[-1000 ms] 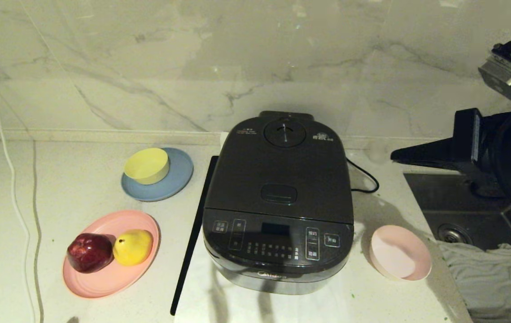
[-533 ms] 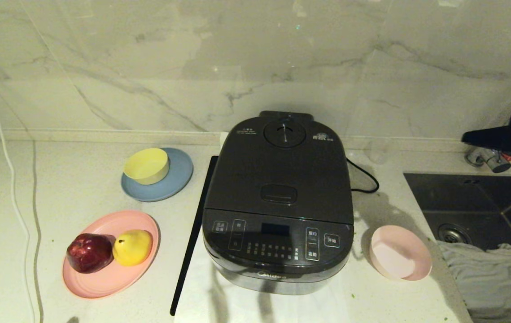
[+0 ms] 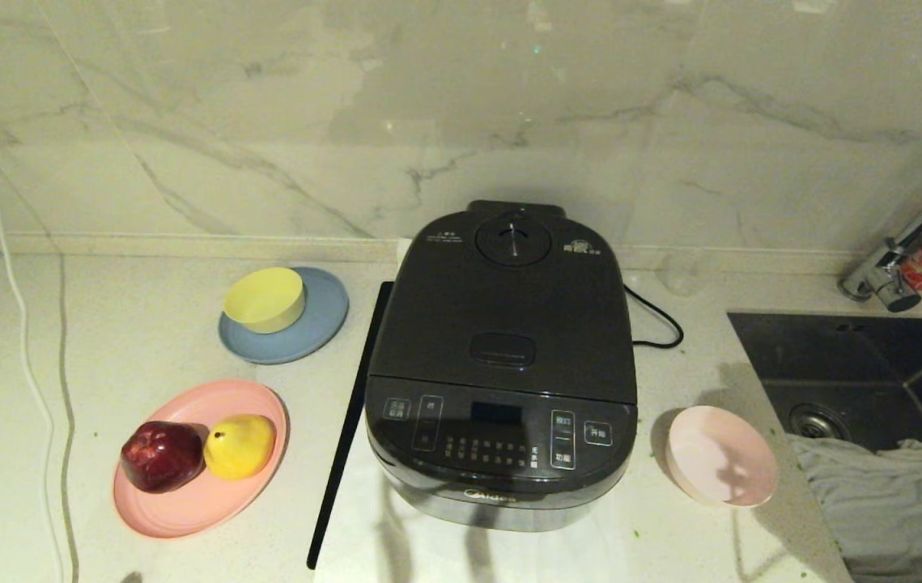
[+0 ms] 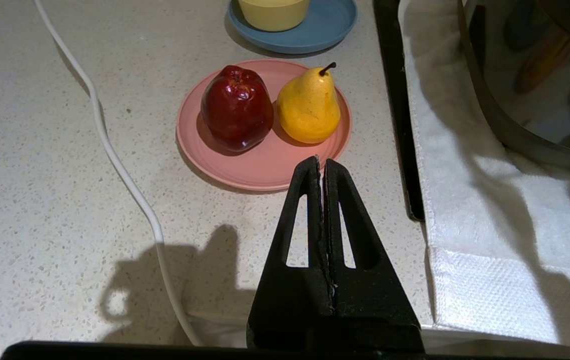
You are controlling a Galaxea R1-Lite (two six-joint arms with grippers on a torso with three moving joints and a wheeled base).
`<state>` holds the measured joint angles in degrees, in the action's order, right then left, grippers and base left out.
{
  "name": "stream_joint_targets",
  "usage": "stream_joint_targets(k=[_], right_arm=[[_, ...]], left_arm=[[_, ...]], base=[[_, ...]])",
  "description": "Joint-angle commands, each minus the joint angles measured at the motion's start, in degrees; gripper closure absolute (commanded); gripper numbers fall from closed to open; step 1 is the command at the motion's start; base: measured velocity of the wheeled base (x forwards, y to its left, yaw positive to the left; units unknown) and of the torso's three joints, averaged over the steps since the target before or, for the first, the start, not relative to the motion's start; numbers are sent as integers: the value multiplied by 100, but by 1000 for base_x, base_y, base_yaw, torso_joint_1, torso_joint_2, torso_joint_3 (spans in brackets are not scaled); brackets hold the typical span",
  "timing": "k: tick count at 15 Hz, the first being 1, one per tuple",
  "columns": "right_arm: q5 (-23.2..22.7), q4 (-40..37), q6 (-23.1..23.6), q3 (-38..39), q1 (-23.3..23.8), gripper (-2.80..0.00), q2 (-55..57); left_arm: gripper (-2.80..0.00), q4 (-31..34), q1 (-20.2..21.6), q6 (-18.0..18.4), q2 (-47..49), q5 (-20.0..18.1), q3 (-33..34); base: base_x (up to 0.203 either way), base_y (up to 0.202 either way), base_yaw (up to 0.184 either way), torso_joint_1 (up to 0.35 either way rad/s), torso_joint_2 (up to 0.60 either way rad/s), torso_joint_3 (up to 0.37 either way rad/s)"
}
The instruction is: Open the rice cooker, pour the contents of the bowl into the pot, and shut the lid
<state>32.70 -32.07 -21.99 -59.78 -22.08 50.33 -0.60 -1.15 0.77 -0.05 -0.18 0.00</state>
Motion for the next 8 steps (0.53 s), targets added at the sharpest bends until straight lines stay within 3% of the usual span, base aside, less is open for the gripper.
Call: stream_joint_targets(k=[1,5,8], right_arm=[[93,-21,280,697,563,0,-1240],[113,-19,623,1950,1347,0,-2558],[55,2,824,2840,1668,0,-3328]], left_arm=[[0,-2,0,2,-4,1,44],[0,-2,0,2,-4,1,44],[0,-2,0,2,-4,1,44]], base=[[0,0,0,0,0,0],[0,0,0,0,0,0],[0,0,0,0,0,0]])
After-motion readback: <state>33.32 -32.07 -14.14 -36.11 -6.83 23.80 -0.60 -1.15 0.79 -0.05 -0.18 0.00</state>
